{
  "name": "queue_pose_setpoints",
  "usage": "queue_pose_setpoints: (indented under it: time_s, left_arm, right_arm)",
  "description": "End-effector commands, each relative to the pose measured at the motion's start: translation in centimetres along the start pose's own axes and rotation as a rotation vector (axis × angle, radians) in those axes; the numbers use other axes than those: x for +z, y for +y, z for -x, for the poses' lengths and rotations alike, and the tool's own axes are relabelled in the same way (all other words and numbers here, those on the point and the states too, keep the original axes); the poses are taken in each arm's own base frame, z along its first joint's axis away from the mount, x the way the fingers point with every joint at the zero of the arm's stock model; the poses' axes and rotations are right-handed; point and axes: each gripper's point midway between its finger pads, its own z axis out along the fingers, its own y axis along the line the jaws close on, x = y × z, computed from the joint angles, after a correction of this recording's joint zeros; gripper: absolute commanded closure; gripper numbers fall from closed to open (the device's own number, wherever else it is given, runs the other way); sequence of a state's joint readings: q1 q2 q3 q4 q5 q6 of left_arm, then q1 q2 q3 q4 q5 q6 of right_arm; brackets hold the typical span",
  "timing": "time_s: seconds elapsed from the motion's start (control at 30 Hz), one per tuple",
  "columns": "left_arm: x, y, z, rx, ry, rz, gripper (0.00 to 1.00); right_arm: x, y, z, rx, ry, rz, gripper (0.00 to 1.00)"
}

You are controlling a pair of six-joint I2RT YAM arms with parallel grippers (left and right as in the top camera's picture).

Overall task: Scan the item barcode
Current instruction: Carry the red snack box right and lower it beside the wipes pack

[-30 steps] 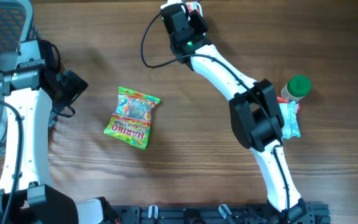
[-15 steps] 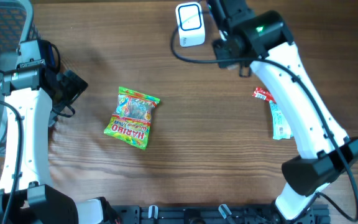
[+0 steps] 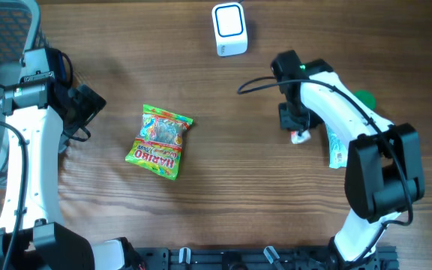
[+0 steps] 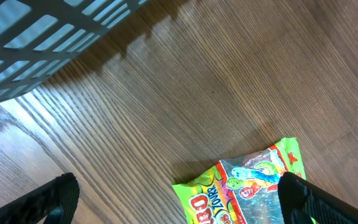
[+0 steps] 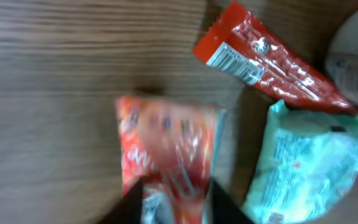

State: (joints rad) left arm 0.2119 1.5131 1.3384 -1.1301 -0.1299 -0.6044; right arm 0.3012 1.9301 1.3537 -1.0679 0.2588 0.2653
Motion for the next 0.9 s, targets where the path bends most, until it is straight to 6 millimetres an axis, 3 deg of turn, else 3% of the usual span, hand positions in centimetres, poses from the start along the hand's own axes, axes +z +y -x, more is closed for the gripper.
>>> queue_pose_setpoints:
  time_s: [0.0, 0.2, 0.3, 0.37, 0.4, 0.47, 0.77, 0.87]
  left_arm:
    - [0.2, 0.1, 0.0, -0.018, 0.008, 0.002, 0.0]
    - [0.2, 0.1, 0.0, -0.017, 0.008, 0.002, 0.0]
    - [0.2, 0.1, 0.0, -0.018, 0.008, 0.002, 0.0]
    - [0.2, 0.1, 0.0, -0.017, 0.008, 0.002, 0.0]
    - [0.2, 0.1, 0.0, -0.018, 0.008, 0.002, 0.0]
    - [0.2, 0.1, 0.0, -0.018, 0.008, 0.002, 0.0]
    - [0.2, 0.1, 0.0, -0.018, 0.008, 0.002, 0.0]
    - [0.2, 0.1, 0.0, -0.017, 0.008, 0.002, 0.0]
  right_arm:
    - [0.7, -0.5, 0.0, -0.045, 0.001, -0.018, 0.43]
    - [-2.2, -0.3, 1.9, -0.025, -0.071, 0.025, 0.39]
    - [-3.8, 1.1, 1.8, -0.023, -0.08, 0.138, 0.41]
    - [-4.2, 2.5, 1.2, -0.028, -0.057, 0.221, 0.48]
    - [-4.2, 3.1, 0.9, -0.031, -0.042, 0.261, 0.62]
    - [-3.8, 4.0, 0.3, -0.035, -0.017, 0.308, 0.96]
    - [0.9, 5.0, -0.7, -0.026, -0.036, 0.31, 0.96]
    - [2.6, 3.6, -0.8, 0.024, -0.057, 0.22, 0.96]
